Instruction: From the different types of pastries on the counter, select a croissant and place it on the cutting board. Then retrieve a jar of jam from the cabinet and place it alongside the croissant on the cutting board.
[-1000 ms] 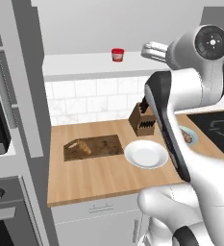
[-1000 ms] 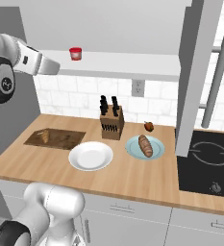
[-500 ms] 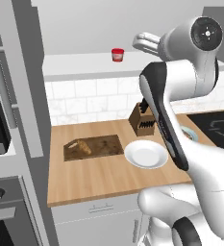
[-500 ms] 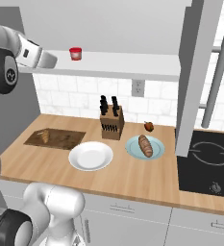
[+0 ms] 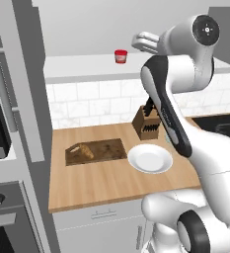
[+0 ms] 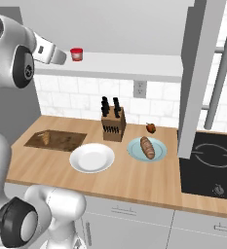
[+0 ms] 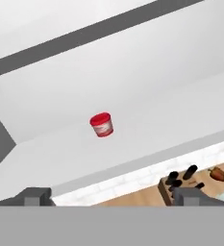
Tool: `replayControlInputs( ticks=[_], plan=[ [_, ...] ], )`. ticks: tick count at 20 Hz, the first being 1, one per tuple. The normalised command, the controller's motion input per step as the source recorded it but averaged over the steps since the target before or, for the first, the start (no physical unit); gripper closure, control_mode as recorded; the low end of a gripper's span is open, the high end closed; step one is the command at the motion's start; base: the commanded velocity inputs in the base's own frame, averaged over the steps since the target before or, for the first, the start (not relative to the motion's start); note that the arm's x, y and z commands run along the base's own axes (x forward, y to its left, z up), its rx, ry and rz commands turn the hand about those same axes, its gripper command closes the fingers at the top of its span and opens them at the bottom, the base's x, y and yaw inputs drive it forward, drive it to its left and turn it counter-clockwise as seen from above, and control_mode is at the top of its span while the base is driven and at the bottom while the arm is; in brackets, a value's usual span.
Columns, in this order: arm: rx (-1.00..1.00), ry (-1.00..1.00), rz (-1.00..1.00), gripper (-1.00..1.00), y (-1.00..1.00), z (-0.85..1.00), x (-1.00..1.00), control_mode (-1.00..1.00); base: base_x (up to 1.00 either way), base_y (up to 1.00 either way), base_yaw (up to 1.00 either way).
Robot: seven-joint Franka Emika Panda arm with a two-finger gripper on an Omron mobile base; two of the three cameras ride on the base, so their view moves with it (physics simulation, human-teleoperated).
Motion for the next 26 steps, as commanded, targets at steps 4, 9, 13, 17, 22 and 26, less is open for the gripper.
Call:
replayControlInputs(
  ticks=[4,9,13,17,22,26],
  plan=[
    [0.00,0.01,0.08,-1.00,0.00,-0.23,0.48,-1.00,0.00,0.00,0.00],
    [0.00,0.00,0.01,-1.00,0.00,0.02,0.07,-1.00,0.00,0.00,0.00],
    [-0.06,-0.02,0.01,-1.00,0.00,0.00,0.46,-1.00,0.00,0.00,0.00],
    [-0.09,0.00,0.00,-1.00,0.00,0.00,0.69,-1.00,0.00,0.00,0.00],
    [-0.08,0.00,0.02,-1.00,0.00,-0.03,0.76,-1.00,0.00,0.00,0.00],
    [0.00,0.02,0.01,-1.00,0.06,-0.07,0.03,-1.00,0.00,0.00,0.00]
  ],
)
